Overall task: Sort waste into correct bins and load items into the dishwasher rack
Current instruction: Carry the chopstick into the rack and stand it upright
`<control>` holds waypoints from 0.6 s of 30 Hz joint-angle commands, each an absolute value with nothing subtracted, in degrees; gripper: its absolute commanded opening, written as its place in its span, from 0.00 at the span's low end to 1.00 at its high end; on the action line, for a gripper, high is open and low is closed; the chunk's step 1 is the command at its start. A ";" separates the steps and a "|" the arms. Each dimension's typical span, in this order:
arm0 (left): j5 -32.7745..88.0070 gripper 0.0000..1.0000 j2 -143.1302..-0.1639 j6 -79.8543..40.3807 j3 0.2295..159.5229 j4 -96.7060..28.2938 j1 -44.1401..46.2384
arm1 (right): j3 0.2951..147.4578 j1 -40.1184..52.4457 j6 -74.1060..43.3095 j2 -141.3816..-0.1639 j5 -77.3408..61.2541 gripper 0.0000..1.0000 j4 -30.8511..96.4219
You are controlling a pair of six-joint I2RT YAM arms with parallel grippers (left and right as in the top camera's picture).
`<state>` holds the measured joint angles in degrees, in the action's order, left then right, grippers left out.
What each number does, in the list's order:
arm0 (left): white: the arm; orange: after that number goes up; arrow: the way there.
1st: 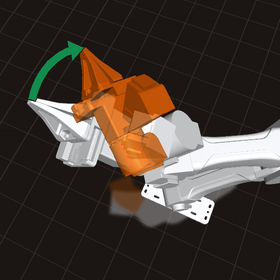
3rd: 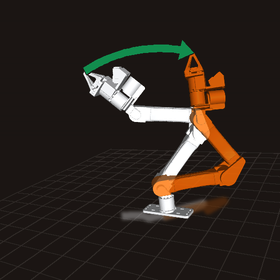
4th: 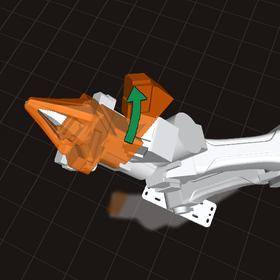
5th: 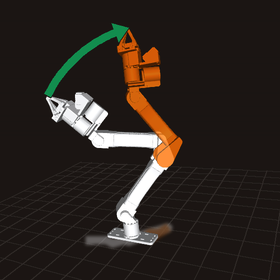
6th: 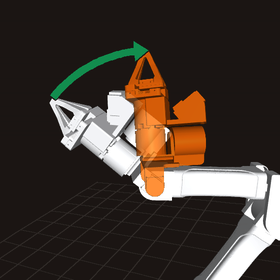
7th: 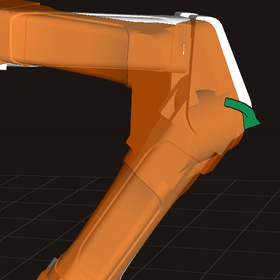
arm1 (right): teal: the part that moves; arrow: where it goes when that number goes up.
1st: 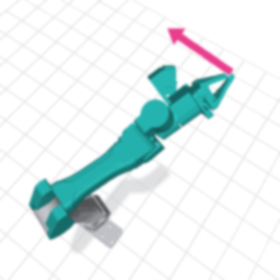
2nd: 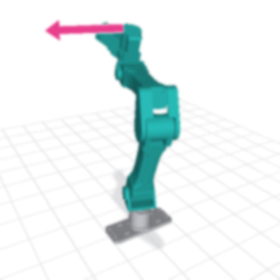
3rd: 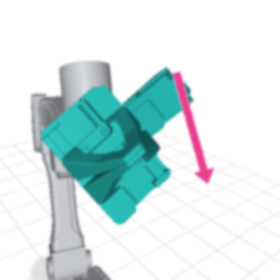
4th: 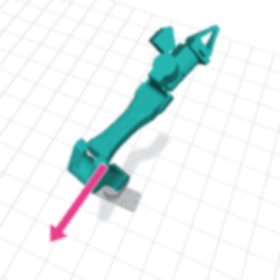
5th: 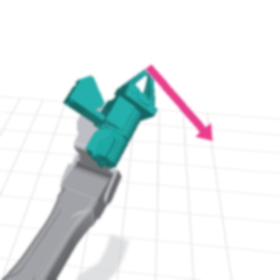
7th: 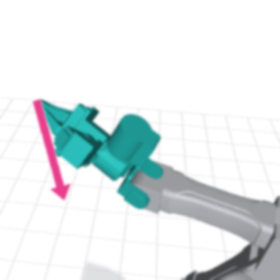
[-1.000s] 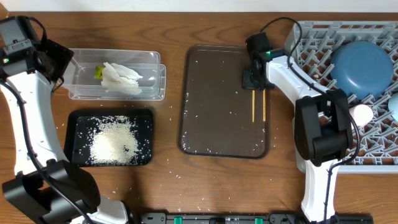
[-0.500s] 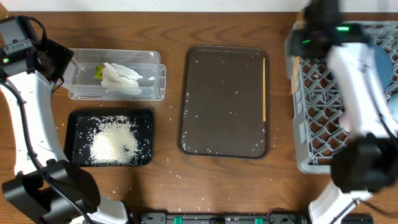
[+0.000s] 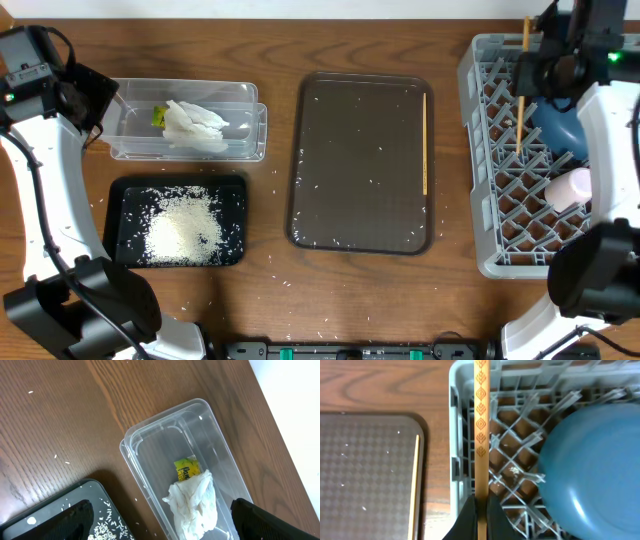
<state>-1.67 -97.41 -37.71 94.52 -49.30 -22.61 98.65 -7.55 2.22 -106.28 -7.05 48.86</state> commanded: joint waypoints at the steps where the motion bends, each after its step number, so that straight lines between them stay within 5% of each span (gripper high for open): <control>1: -1.76 0.91 -96.99 -38.24 94.83 -49.45 -22.70 | 94.91 -7.46 3.51 -107.00 -10.74 0.01 46.11; 7: -1.76 0.91 -96.99 -38.24 94.83 -49.43 -22.70 | 89.10 -7.44 2.15 -107.00 -12.38 0.10 40.95; 11: -1.76 0.91 -96.99 -38.24 94.83 -49.45 -22.70 | 87.02 -7.44 2.15 -107.00 -12.49 0.54 40.05; 13: -1.76 0.91 -96.99 -38.24 94.83 -49.45 -22.70 | 86.89 -7.42 1.69 -107.00 -12.49 0.68 40.25; 18: -1.76 0.91 -96.99 -38.24 94.83 -49.45 -22.70 | 86.94 -7.38 -0.62 -106.72 -17.10 0.75 40.51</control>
